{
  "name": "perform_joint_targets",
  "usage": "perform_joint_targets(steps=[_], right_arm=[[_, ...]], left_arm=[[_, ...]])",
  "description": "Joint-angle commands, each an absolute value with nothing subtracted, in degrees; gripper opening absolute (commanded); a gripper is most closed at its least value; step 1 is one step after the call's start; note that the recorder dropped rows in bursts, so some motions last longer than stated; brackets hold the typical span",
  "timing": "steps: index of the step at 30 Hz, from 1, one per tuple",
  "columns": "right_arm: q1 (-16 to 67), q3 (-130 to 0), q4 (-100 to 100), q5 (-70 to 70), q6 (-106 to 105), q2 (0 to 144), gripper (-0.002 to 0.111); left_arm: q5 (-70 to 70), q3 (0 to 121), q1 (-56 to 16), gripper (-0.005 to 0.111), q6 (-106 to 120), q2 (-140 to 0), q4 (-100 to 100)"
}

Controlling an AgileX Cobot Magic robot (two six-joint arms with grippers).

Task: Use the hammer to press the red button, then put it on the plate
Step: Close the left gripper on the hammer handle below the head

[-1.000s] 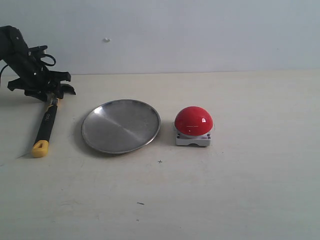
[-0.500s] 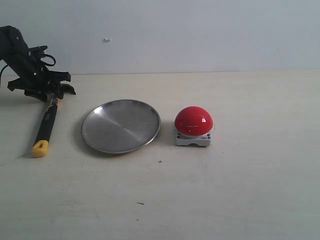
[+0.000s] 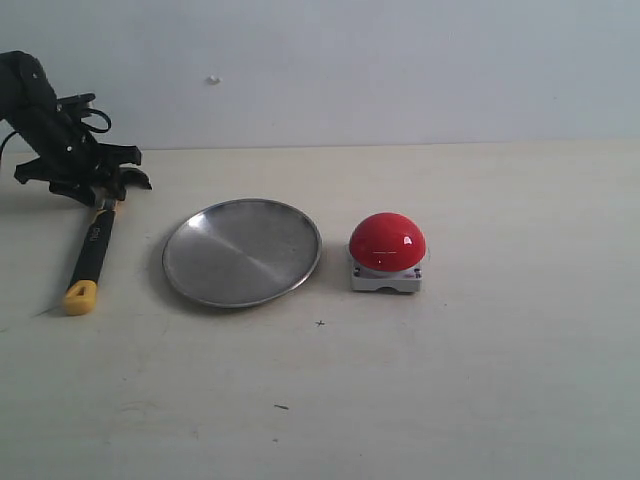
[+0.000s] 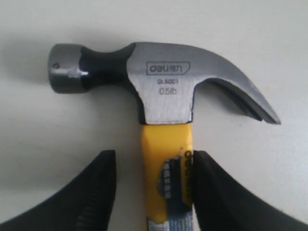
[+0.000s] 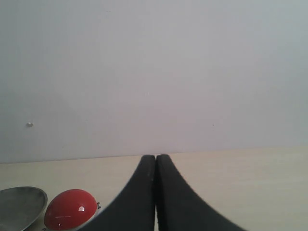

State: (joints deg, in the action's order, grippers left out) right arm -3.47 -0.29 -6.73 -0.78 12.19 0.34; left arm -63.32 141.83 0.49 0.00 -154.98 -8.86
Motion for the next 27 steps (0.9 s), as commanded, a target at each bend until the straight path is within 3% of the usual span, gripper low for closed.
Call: perform_joint_targets(steps=[1, 6, 20, 22, 25, 27], right_arm=[[-3.8, 0.0, -7.1, -0.6, 12.1, 0.0, 0.0], [-3.8, 0.0, -7.1, -0.7, 12.1, 0.0, 0.0], [-3.8, 0.0, -7.1, -0.7, 12.1, 0.0, 0.0], [-3.8, 0.0, -7.1, -0.7, 12.2, 0.0, 0.0], [-3.8, 0.0, -7.1, -0.7, 12.2, 0.0, 0.0], [-3.8, 0.0, -7.1, -0.7, 12.1, 0.0, 0.0]], left_arm=[[-65.6, 142.1, 0.4, 0.032, 0.0, -155.2, -8.3], [-68.3, 142.1, 0.4, 0.001, 0.0, -155.3, -9.9], [-70.0, 141.6, -1.3, 0.0, 0.0, -155.4, -14.2], [-70.0, 140.5, -1.3, 0.005, 0.4, -155.6, -14.2], [-70.0, 140.0, -1.3, 0.034, 0.3, -155.6, -14.0], [-70.0, 140.1, -1.3, 0.045, 0.3, -155.6, -14.0]])
